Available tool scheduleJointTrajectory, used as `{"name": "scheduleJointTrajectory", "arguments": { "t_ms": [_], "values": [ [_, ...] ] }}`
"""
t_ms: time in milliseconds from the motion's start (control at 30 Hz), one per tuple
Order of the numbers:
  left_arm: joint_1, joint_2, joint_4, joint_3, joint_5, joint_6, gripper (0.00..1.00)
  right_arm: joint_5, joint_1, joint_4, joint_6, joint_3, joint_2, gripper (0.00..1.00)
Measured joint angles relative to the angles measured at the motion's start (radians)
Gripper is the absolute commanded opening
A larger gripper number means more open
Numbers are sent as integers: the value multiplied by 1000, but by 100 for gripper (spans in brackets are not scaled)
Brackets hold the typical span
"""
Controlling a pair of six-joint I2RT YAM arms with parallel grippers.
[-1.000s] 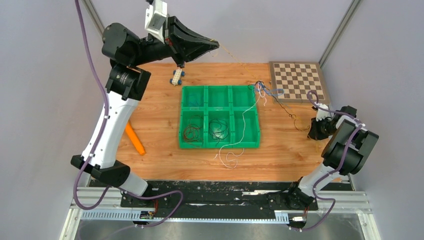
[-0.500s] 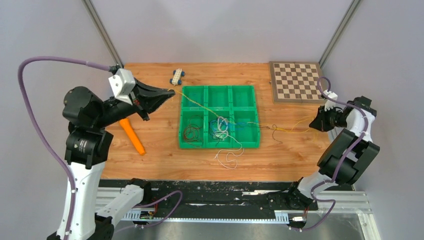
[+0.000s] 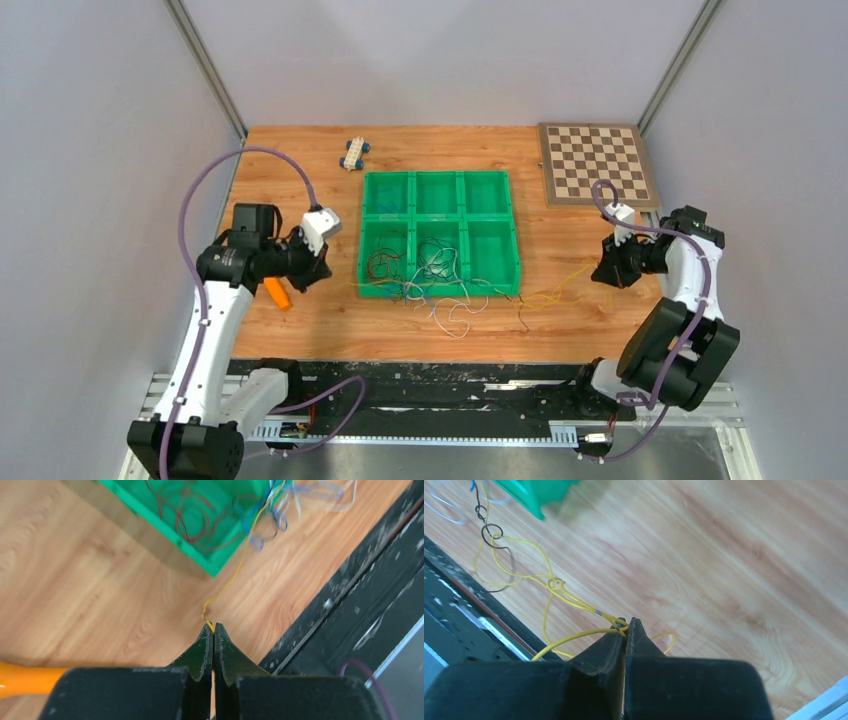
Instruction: Untangle the cables
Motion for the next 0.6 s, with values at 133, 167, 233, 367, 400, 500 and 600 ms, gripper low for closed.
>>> {"name": "scheduleJointTrajectory", "arguments": {
  "t_ms": [133, 167, 233, 367, 400, 500, 600],
  "values": [
    [1, 10, -54, -105, -53, 150, 0, 123, -30, 69, -18, -35, 89, 0],
    [1, 15, -70, -124, -61, 200, 0, 152, -42, 87, -22, -37, 114, 0],
    [1, 17, -108, -146, -59, 292, 0, 193, -55, 113, -26, -39, 146, 0],
    [-5, -35, -217, -167, -10, 501, 0, 245, -66, 143, -42, -42, 149, 0],
    [-12, -68, -246, -167, 10, 553, 0, 250, -74, 150, -51, -42, 149, 0],
    [-28, -181, -303, -166, 70, 658, 0, 245, -151, 142, -86, -17, 152, 0],
    [-49, -311, -289, -159, 138, 653, 0, 210, -255, 112, -112, 93, 183, 0]
  ]
}}
